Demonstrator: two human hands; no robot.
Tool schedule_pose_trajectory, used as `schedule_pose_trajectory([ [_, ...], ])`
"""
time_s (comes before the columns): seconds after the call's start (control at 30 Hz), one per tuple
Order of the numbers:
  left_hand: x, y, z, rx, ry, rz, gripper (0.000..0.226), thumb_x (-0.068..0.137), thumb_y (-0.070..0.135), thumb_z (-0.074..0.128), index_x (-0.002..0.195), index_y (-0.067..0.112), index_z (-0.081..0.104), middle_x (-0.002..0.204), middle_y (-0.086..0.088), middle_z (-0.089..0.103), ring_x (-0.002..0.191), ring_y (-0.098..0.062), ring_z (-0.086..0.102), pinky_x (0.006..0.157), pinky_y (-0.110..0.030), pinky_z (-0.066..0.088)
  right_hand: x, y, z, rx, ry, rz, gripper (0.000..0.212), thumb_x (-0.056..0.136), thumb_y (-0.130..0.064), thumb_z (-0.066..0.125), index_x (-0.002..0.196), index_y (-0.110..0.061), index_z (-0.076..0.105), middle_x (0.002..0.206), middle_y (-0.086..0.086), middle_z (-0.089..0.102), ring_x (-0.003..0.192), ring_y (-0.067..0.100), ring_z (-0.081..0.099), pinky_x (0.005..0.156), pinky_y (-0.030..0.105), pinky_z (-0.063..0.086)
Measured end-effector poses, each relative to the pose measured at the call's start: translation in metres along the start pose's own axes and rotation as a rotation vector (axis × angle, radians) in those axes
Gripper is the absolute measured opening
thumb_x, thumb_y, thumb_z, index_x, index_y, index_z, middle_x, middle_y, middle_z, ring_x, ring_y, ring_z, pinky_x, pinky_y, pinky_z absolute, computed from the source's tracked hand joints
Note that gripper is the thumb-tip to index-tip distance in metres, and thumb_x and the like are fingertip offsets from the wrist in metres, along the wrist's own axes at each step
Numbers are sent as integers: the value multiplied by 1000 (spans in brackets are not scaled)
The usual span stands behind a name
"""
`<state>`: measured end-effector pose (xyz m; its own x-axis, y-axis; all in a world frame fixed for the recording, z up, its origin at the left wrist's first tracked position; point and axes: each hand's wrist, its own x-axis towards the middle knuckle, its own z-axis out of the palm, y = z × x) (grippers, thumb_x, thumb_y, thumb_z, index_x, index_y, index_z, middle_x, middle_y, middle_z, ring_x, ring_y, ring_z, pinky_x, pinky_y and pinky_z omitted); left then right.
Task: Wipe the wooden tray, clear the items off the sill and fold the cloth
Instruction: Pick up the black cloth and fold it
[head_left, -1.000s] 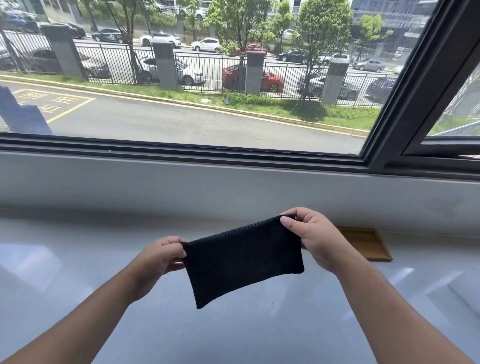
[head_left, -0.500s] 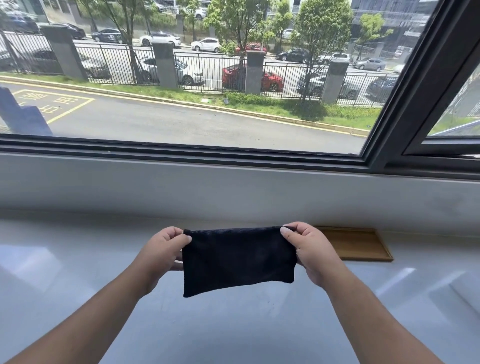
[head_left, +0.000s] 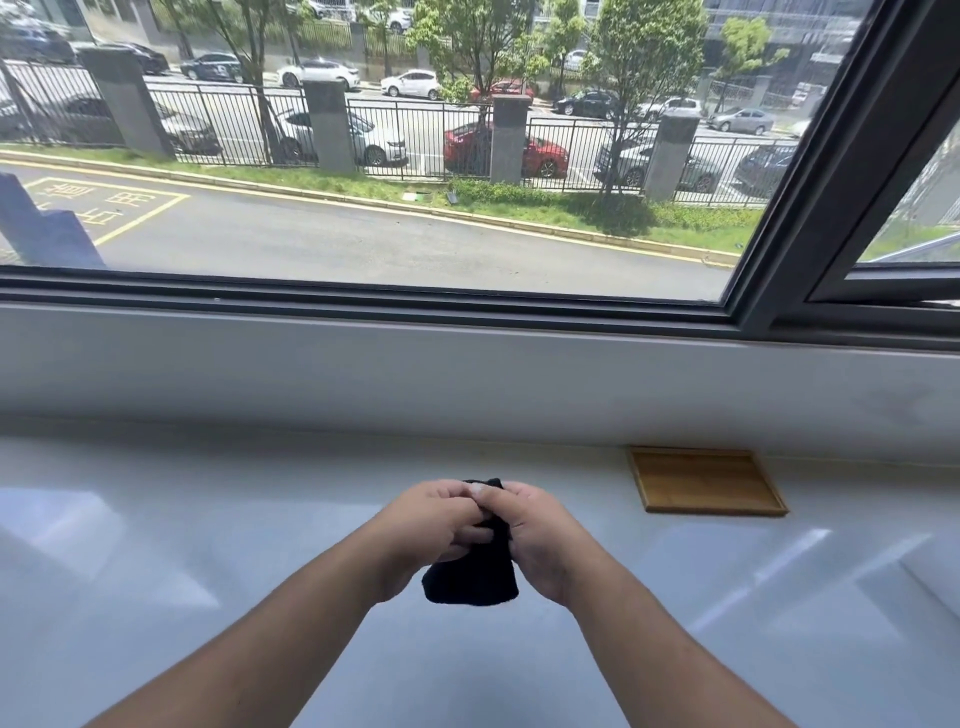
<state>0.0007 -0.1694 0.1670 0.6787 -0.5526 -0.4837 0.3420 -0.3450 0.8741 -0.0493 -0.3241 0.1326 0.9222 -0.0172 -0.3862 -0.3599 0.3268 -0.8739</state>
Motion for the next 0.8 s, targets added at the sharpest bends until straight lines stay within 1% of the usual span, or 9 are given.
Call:
schedule_pose_trajectory([
  [0.07,-6,1,-5,-53,-31,30,34,85,8,61,109,21,82,112,-9,81,100,-16,78,86,-26,60,-2,1,-6,25,22,-31,23,100,-2,62,120,7,70,108,25,76,98,34,73,96,47,58],
  [0.13,-6,-5,-15,-14,181,90,37,72,19,62,105,23,79,109,-5,81,87,-15,76,75,-28,59,-2,2,-13,-29,87,-30,21,98,7,58,114,3,71,107,24,76,94,34,73,93,49,59],
  [0.2,-4,-17,-29,85,339,94,46,67,27,65,113,29,71,116,2,75,93,-15,72,79,-32,55,-2,2,-17,-70,114,-9,22,97,9,56,112,2,71,102,23,74,89,35,70,86,48,58],
  [0.33,8,-51,-43,187,95,-103,89,67,32,83,149,35,48,149,11,51,141,-15,47,102,-34,44,-3,0,-24,-44,9,18,27,98,6,55,122,7,68,106,24,73,95,36,68,94,53,54],
  [0.47,20,-66,-36,53,-122,-39,41,84,35,77,125,40,73,128,6,76,126,-11,65,106,-36,44,-1,5,-33,-52,-21,-12,24,103,-11,56,120,-5,73,109,14,75,97,27,68,89,46,49],
  [0.53,26,-70,-30,-62,-45,12,33,90,35,72,123,32,74,123,0,78,117,-18,72,96,-33,54,3,15,-36,32,47,24,24,106,-21,54,116,-19,76,112,9,77,98,26,69,86,48,51],
  [0.63,37,-85,-20,-161,91,3,30,98,35,68,125,23,70,119,-6,80,110,-26,76,94,-46,59,6,42,-40,54,56,142,22,105,-33,57,123,-33,72,124,1,77,105,28,73,85,46,61],
  [0.73,47,-112,-15,-174,146,-137,28,99,35,70,124,23,67,114,-4,81,103,-25,78,85,-45,63,9,80,-43,0,12,278,42,95,-18,68,131,-38,64,126,2,77,113,31,75,96,53,61],
  [0.8,51,-132,-15,-159,108,-211,37,90,31,75,125,21,66,117,-5,80,104,-24,78,85,-44,64,14,101,-44,-72,104,309,55,92,-5,63,137,-36,58,122,7,77,107,31,77,95,55,61],
])
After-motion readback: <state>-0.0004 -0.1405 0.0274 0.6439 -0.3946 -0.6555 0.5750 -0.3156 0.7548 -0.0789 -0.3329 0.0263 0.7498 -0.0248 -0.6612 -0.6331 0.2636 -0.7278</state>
